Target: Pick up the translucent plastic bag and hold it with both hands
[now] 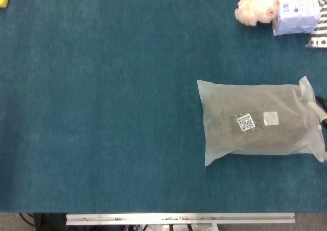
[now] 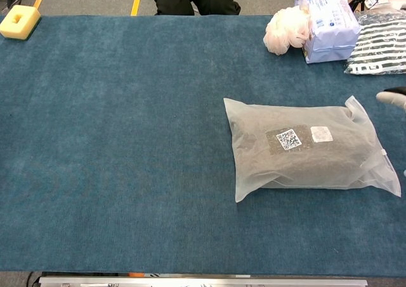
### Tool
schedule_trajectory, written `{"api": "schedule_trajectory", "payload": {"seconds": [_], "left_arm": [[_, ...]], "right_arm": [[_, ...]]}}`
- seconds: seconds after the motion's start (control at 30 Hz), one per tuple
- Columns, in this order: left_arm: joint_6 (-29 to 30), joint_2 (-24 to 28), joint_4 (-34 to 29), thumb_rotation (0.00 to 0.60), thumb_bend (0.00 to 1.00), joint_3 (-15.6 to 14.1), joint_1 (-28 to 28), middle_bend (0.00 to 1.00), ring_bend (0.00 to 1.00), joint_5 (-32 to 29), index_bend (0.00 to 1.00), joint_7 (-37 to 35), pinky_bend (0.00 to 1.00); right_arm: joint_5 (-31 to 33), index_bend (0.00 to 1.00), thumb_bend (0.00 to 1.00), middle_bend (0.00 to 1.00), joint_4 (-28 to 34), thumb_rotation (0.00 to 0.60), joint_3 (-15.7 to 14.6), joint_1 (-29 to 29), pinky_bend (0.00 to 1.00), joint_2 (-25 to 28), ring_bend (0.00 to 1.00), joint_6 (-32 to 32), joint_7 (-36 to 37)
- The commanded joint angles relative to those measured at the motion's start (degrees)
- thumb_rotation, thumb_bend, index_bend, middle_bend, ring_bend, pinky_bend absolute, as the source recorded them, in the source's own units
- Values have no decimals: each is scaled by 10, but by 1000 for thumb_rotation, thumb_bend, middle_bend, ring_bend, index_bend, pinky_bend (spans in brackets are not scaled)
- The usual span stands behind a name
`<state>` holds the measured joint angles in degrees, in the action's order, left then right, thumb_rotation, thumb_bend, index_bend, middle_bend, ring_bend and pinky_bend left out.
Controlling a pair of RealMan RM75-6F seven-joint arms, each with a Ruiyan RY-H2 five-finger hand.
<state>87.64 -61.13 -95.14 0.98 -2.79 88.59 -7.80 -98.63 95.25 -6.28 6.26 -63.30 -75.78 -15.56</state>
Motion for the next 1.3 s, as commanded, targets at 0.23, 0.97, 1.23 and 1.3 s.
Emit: {"api": "schedule_trajectory", "payload": {"seconds": [0.23,0.97,1.23,1.3], "left_arm": [[-1,9,5,600,448,-1,3,183,137,-4,241,-20,241],[-9,13,25,600,448,-2,2,183,137,-6,241,-55,241],[-11,18,23,600,448,-2,1,183,137,-6,241,-68,240],[-12,20,22,600,448,-2,0,183,137,-6,241,-71,240]], "right_arm": [[21,0,0,0,-35,600,-15,7,156,-45,0,52,-37],[79,0,0,0,-144,600,38,23,99,-186,0,65,-136],[125,0,3,0,-155,600,57,38,99,-212,0,94,-165],[134,0,107,0,-159,600,64,46,111,-221,0,102,-168]]}}
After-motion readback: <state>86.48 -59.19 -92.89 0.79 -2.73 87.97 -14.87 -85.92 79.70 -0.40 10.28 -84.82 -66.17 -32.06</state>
